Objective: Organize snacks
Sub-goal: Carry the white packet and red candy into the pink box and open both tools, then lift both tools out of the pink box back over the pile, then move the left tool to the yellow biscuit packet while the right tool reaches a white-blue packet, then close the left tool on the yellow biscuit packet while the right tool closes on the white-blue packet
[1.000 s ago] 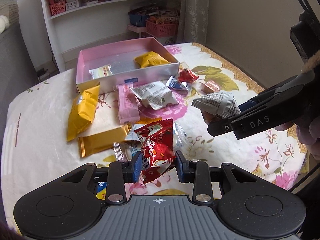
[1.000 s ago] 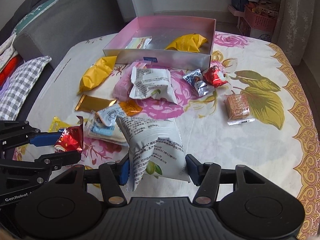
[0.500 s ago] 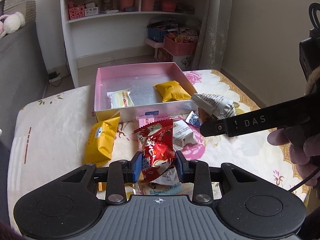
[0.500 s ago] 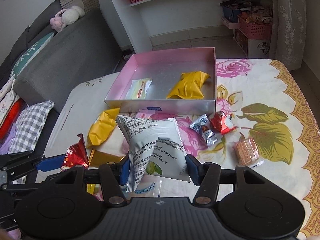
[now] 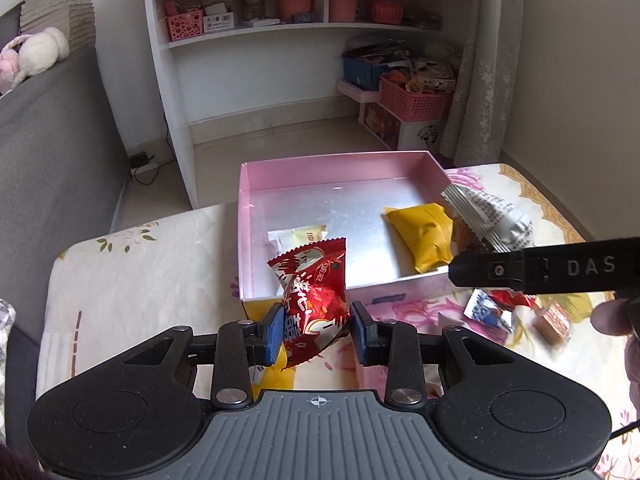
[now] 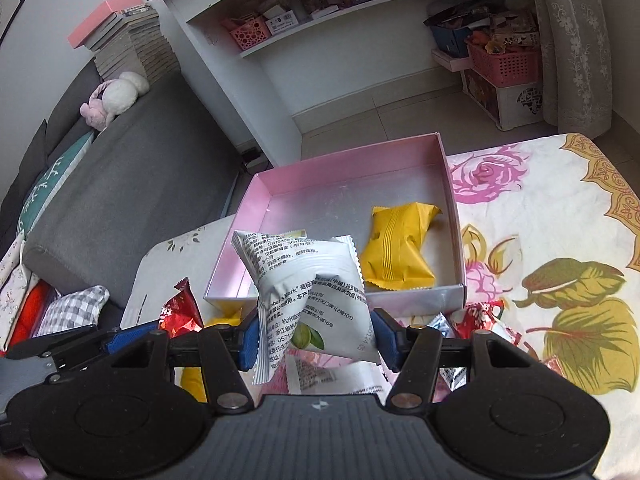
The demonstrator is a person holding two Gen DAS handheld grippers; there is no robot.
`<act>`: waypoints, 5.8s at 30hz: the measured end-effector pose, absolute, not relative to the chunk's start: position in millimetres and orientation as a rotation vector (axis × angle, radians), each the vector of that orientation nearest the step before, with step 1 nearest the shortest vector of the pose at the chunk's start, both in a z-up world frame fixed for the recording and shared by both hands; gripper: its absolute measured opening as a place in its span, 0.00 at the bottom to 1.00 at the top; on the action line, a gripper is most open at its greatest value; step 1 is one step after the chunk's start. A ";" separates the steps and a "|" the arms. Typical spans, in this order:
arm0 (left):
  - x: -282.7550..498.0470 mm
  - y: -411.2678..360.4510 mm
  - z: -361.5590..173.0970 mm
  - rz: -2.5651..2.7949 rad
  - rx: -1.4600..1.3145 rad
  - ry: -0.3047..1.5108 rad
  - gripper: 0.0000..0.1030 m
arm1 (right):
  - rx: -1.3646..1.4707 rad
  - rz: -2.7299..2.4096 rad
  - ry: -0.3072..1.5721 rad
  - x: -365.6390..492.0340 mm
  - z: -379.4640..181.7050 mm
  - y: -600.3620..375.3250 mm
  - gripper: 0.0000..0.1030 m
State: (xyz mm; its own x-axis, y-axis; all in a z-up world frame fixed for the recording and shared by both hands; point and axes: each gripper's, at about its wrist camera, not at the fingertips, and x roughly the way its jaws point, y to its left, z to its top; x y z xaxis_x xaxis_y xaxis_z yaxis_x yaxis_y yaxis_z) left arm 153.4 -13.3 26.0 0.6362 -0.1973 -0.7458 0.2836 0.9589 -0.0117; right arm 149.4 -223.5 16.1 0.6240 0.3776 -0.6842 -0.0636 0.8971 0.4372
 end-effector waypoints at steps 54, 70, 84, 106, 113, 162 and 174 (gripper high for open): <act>151.1 -13.4 12.2 -0.214 0.150 0.867 0.94 | 0.288 0.213 0.801 136.3 22.4 -236.0 0.94; 82.8 7.4 18.8 -0.221 0.093 0.888 0.97 | 0.148 0.244 0.788 89.8 30.9 -229.9 0.94; 34.0 38.4 -7.9 -0.280 0.161 0.868 0.97 | 0.062 0.342 0.713 52.8 20.5 -214.1 0.94; 15.8 51.1 -52.1 -0.706 0.359 0.883 0.97 | -0.253 0.679 0.820 43.5 -43.5 -153.8 0.94; 8.4 54.4 -59.8 -0.717 0.404 0.982 0.96 | -0.322 0.695 0.896 45.3 -60.7 -151.3 0.94; 8.0 37.7 -49.5 -0.398 0.261 0.977 0.49 | -0.363 0.743 0.860 24.1 -52.0 -114.1 0.32; 8.0 39.3 -45.6 -0.384 0.252 0.983 0.47 | -0.319 0.745 0.845 28.1 -40.8 -123.6 0.13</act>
State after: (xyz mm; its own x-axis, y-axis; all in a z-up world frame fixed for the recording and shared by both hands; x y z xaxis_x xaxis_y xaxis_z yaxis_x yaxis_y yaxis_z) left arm 8.0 39.3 -45.6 0.4957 -0.2011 -0.8449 0.4254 0.9043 0.0343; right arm 28.1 -123.6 -40.8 0.4342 0.4659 -0.7710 -0.7065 0.7071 0.0294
